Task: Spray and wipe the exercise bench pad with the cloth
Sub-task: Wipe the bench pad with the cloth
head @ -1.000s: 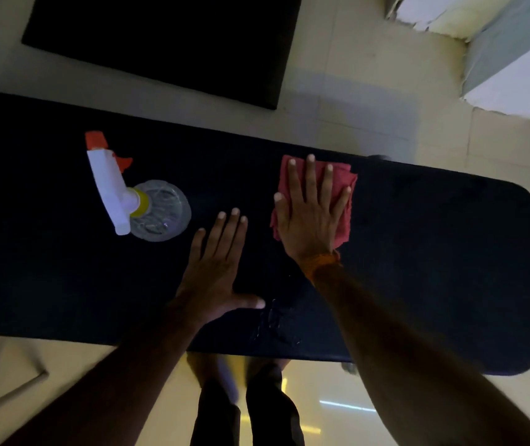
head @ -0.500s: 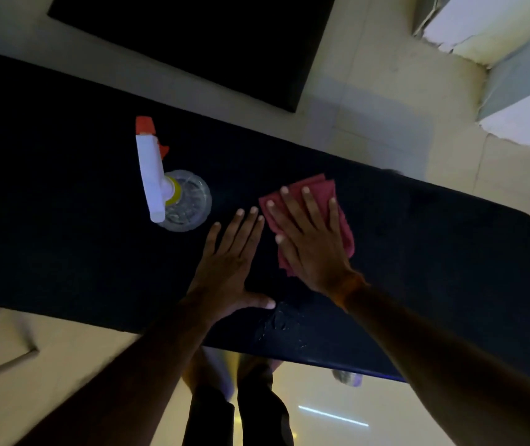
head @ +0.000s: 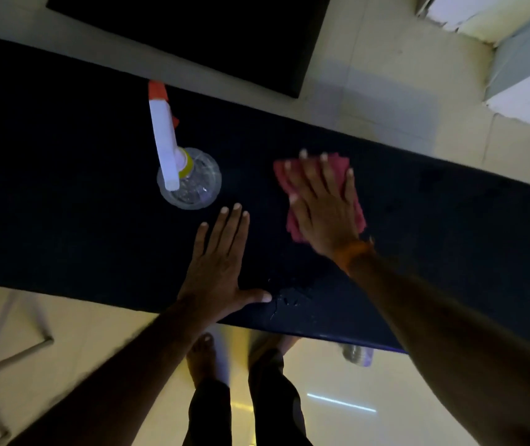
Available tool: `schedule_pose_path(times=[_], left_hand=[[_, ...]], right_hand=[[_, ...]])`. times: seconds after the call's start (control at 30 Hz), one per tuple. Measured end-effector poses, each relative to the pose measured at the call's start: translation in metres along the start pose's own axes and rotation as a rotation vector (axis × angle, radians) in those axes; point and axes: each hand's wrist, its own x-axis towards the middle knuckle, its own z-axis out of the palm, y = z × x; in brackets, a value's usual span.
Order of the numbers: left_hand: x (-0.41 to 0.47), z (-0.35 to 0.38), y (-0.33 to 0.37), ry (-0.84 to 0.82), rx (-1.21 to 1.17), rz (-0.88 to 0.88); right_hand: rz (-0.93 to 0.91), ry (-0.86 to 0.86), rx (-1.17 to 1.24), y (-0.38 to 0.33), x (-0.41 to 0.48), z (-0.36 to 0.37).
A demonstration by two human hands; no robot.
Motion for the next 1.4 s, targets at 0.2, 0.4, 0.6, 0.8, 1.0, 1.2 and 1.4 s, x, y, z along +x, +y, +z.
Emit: schedule_pose_path(times=[0.2,0.4,0.6,0.8,1.0,1.2,1.4], left_hand=[[-0.008,0.0,-0.011,-0.015,0.035,0.044],[-0.014,-0.003,-0.021,-0.074,0.12,0.107],[-0.027,0.0,-0.033,-0.067,0.15,0.181],[-0.036,0.0,-0.049,-0.031,0.18,0.166],[-0.049,0.001,-0.071,0.066,0.184,0.196],[-0.05,-0.001,-0.077,0.135,0.071,0.142],[-0.052,0.001,-0.09,0.145,0.146,0.145]], right_hand=[[-0.151,-0.059,0.003,-0.046,-0.058,0.013],[-0.032,-0.002,-0.015,-0.016,-0.056,0.011],[-0.044,-0.009,0.078,-0.054,-0.157,0.036],[0.576,0.098,0.208,-0.107,-0.148,0.04],[0.24,0.106,0.09,-0.09,-0.149,0.045],[0.134,0.094,0.128,-0.156,-0.154,0.058],[0.354,0.141,0.124,-0.153,-0.11,0.047]])
